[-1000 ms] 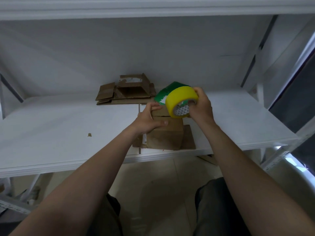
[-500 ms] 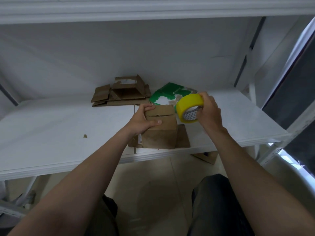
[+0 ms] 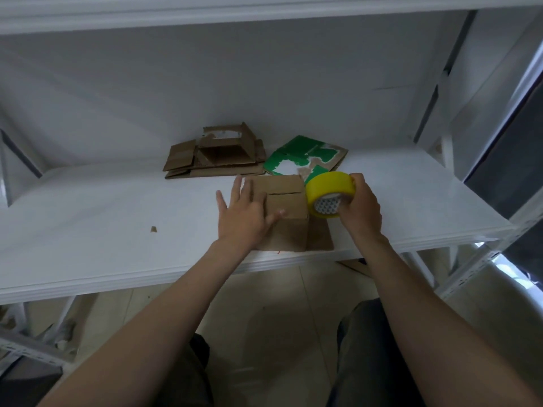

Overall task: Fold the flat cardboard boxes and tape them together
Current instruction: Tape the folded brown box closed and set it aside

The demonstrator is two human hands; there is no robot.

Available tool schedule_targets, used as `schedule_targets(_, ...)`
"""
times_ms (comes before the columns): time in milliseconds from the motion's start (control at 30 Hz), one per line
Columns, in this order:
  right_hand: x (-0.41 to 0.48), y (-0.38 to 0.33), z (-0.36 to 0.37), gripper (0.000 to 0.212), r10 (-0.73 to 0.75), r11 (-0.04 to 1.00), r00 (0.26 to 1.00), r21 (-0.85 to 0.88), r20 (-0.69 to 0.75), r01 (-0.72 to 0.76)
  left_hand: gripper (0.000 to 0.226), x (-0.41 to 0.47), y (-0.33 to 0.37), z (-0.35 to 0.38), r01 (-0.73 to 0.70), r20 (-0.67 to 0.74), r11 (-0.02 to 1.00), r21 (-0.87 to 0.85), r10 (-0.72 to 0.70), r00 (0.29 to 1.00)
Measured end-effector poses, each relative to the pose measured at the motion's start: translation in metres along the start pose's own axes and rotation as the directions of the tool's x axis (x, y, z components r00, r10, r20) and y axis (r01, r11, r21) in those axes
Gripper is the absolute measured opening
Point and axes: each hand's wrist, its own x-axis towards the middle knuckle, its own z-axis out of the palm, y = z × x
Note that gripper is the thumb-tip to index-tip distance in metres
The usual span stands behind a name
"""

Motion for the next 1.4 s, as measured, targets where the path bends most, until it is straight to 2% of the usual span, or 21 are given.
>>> schedule_targets(67, -0.001, 0.002, -0.002, 0.027, -0.012, 0.999, 0.998, 0.040, 0.060, 0.009, 0.097, 0.001, 0.013, -0.003, -0.018, 0.069, 0.997, 0.070, 0.014, 0.998)
schedule_targets(133, -0.004, 0.003, -0.006, 0.027, -0.019, 0.999, 0.990, 0.043, 0.139, 0.013, 0.104, 0.006, 0.028, -0.006, -0.043, 0.126, 0.997, 0.068, 0.034, 0.991)
schedule_targets(233, -0.003, 0.008, -0.017, 0.028, -0.045, 0.999, 0.972, 0.015, 0.231, 0.043, 0.100, 0.011, 0.046, -0.008, -0.096, 0.161, 0.995, 0.037, 0.089, 0.983)
schedule_targets(333, -0.001, 0.009, -0.031, 0.027, -0.093, 0.995, 0.939, 0.052, 0.331, 0.081, 0.081, 0.018, 0.043, -0.012, -0.120, 0.126, 0.990, -0.069, 0.128, 0.984)
schedule_targets(400, -0.004, 0.005, -0.041, 0.033, -0.114, 0.993, 0.883, 0.039, 0.456, 0.108, 0.068, 0.019, 0.031, -0.016, -0.167, 0.085, 0.980, -0.110, 0.176, 0.981)
schedule_targets(500, -0.014, -0.010, -0.050, 0.047, -0.093, 0.995, 0.772, 0.027, 0.629, 0.098, 0.066, 0.017, 0.005, -0.022, -0.204, 0.120, 0.948, -0.244, 0.239, 0.964)
schedule_targets(567, -0.027, -0.024, -0.051, 0.037, -0.104, 0.994, 0.692, 0.086, 0.714, 0.060, 0.065, 0.016, -0.011, -0.025, -0.261, 0.130, 0.912, -0.317, 0.314, 0.940)
schedule_targets(633, -0.041, -0.036, -0.042, 0.029, -0.117, 0.987, 0.621, 0.158, 0.775, -0.011, 0.056, 0.017, -0.025, -0.021, -0.338, 0.115, 0.885, -0.320, 0.390, 0.913)
schedule_targets(733, -0.056, -0.051, -0.023, 0.040, -0.136, 0.978, 0.638, 0.207, 0.758, -0.038, 0.049, 0.015, -0.035, -0.014, -0.373, 0.086, 0.877, -0.304, 0.415, 0.906)
schedule_targets(933, -0.059, -0.060, -0.011, 0.038, -0.127, 0.976, 0.664, 0.212, 0.737, -0.049, 0.045, 0.014, -0.031, -0.019, -0.377, 0.101, 0.894, -0.241, 0.409, 0.907)
schedule_targets(1100, -0.061, -0.068, -0.011, 0.035, -0.134, 0.965, 0.664, 0.248, 0.736, -0.081, 0.052, 0.021, -0.035, -0.018, -0.364, 0.117, 0.882, -0.299, 0.412, 0.904)
schedule_targets(1167, -0.064, -0.064, -0.010, 0.027, -0.110, 0.958, 0.652, 0.253, 0.750, -0.131, 0.052, 0.024, -0.034, -0.017, -0.358, 0.124, 0.882, -0.307, 0.410, 0.903)
schedule_targets(1233, -0.071, -0.057, -0.007, 0.032, -0.069, 0.945, 0.635, 0.255, 0.769, -0.206, 0.052, 0.026, -0.034, -0.017, -0.359, 0.118, 0.880, -0.310, 0.411, 0.904)
schedule_targets(1300, -0.078, -0.053, -0.004, 0.036, -0.026, 0.940, 0.648, 0.240, 0.761, -0.244, 0.053, 0.028, -0.034, -0.016, -0.365, 0.112, 0.875, -0.318, 0.417, 0.902)
schedule_targets(1400, -0.072, -0.058, -0.009, 0.044, 0.022, 0.975, 0.670, 0.132, 0.742, -0.178, 0.054, 0.031, -0.036, -0.014, -0.353, 0.104, 0.871, -0.341, 0.408, 0.907)
